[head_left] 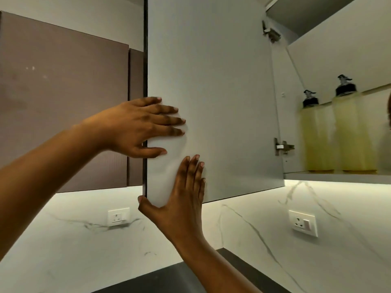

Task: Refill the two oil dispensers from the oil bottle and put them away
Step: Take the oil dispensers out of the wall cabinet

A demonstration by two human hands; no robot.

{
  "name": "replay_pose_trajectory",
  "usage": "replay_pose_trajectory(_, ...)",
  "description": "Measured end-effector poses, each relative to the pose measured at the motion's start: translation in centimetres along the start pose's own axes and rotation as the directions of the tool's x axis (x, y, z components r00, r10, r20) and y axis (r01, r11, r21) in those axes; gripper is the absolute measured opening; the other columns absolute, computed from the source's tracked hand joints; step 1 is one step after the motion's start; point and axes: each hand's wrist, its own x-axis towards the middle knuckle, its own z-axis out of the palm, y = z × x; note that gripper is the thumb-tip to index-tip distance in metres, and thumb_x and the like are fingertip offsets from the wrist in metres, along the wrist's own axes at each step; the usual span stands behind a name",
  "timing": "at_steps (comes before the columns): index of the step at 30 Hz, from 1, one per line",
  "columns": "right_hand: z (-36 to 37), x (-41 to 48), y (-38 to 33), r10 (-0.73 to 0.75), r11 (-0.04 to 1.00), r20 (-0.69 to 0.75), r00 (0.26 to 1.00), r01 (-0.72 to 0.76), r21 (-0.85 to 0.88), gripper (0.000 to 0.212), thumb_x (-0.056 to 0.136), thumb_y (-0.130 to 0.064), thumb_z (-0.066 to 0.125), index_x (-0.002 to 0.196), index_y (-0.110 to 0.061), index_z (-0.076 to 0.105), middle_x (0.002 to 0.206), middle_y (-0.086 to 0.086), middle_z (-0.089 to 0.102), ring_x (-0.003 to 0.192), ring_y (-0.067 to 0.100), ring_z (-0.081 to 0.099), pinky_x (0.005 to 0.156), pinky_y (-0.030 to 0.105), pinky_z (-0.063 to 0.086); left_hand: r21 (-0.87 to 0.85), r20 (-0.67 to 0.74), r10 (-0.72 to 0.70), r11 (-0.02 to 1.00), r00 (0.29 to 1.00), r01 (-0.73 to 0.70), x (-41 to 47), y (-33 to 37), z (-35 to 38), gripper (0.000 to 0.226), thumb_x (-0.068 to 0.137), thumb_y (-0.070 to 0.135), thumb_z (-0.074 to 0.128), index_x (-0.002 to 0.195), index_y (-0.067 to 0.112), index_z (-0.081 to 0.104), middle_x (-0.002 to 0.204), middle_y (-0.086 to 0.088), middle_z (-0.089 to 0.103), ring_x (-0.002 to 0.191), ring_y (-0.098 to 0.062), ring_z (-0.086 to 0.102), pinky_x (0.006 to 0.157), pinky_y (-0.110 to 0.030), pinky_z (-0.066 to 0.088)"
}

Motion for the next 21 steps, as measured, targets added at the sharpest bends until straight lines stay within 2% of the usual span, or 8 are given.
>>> replay_pose_trajectory(4, 4.4, 1.2, 0.4, 0.01, 0.996, -0.059, 0.998, -0.015, -0.089, 0.116, 0.068, -0.087, 0.028, 0.15, -0.008, 0.005, 0.158, 0.011, 0.001, 0.145, 0.031, 0.0, 0.114, 0.048, 0.007, -0.006, 0.042, -0.017, 1.0, 0.999, 0.018, -1.4, -0.7, 4.2, 0.066, 0.094, 0.063, 0.017, 0.151, 0.029, 0.021, 0.158, -0.001, 0.023, 0.146, -0.025, 0.017, 0.117, -0.047, 0.01)
replay_pose_trajectory(7, 7.2, 2.3, 1.0, 0.001, 0.991, -0.071, 0.997, -0.011, -0.137, 0.114, 0.067, -0.082, 0.034, 0.149, -0.005, 0.016, 0.157, 0.014, 0.012, 0.144, 0.033, 0.011, 0.112, 0.05, 0.014, 0.012, 0.065, -0.037, 0.999, 0.997, 0.036, -2.2, -1.1, 7.6, 0.067, 0.095, 0.062, 0.019, 0.152, 0.029, 0.016, 0.159, -0.002, 0.018, 0.148, -0.025, 0.013, 0.118, -0.048, 0.009)
replay_pose_trajectory(14, 12.6, 4.7, 2.7, 0.022, 0.971, -0.025, 0.999, -0.027, -0.239, 0.118, 0.062, -0.079, 0.046, 0.148, -0.004, 0.016, 0.156, 0.016, 0.015, 0.143, 0.034, 0.01, 0.114, 0.052, 0.011, 0.005, 0.134, -0.095, 0.995, 0.986, 0.096, -2.5, -1.3, 14.2, 0.069, 0.095, 0.063, 0.017, 0.154, 0.028, 0.009, 0.161, -0.005, 0.012, 0.148, -0.025, 0.003, 0.118, -0.049, 0.004)
replay_pose_trajectory(16, 13.4, 4.8, 3.3, -0.007, 0.97, -0.035, 0.999, -0.002, -0.243, 0.114, 0.067, -0.08, 0.042, 0.149, -0.005, 0.014, 0.156, 0.015, 0.013, 0.144, 0.032, 0.007, 0.116, 0.053, 0.009, -0.007, 0.112, -0.112, 0.994, 0.987, 0.113, -2.4, -1.2, 15.1, 0.068, 0.095, 0.062, 0.018, 0.153, 0.028, 0.011, 0.161, -0.005, 0.012, 0.148, -0.027, 0.005, 0.118, -0.051, 0.005)
replay_pose_trajectory(21, 12.8, 4.6, 4.9, -0.111, 0.97, -0.039, 0.993, 0.099, -0.223, 0.097, 0.08, -0.077, 0.028, 0.148, -0.007, 0.022, 0.156, 0.012, 0.016, 0.145, 0.028, 0.009, 0.117, 0.046, 0.006, -0.095, 0.066, -0.143, 0.984, 0.987, 0.149, -2.5, -0.8, 15.1, 0.067, 0.095, 0.061, 0.018, 0.153, 0.027, 0.015, 0.161, -0.004, 0.012, 0.149, -0.026, 0.008, 0.118, -0.051, 0.006)
